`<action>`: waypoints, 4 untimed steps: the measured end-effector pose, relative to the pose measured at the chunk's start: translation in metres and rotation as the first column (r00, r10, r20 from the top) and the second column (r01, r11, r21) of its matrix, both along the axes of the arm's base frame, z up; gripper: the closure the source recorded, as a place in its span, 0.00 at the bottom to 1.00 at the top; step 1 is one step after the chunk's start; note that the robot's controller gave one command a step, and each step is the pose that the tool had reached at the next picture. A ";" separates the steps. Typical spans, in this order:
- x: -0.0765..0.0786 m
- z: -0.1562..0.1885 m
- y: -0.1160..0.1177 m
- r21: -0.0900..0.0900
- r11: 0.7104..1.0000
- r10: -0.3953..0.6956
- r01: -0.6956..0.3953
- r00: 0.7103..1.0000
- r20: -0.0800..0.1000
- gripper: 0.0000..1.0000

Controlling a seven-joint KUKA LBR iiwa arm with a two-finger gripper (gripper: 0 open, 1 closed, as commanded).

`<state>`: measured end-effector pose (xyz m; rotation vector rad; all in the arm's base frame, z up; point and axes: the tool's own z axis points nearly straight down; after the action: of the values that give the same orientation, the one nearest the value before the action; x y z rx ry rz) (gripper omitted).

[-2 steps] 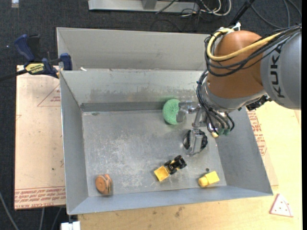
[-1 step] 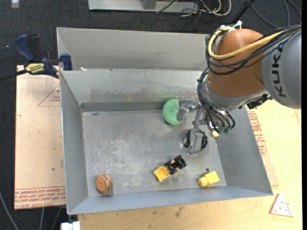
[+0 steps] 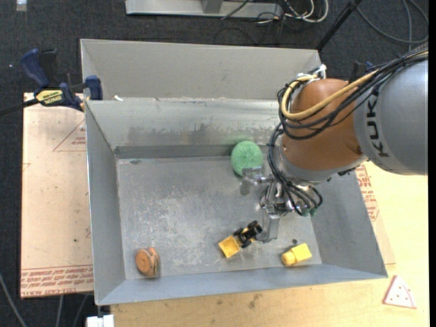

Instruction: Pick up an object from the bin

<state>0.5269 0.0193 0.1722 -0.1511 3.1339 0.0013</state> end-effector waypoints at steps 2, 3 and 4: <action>-0.025 -0.050 0.008 0.000 0.958 0.288 -0.288 0.958 -0.003 0.00; -0.024 -0.102 0.002 0.000 0.930 0.367 -0.367 0.930 -0.002 0.00; -0.021 -0.114 0.001 -0.001 0.912 0.411 -0.411 0.912 0.002 1.00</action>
Offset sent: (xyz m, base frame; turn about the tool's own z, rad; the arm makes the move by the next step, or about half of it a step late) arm -0.0234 0.0064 -0.0534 -0.2953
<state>0.5056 0.0207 0.0584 -0.8061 3.0304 0.0017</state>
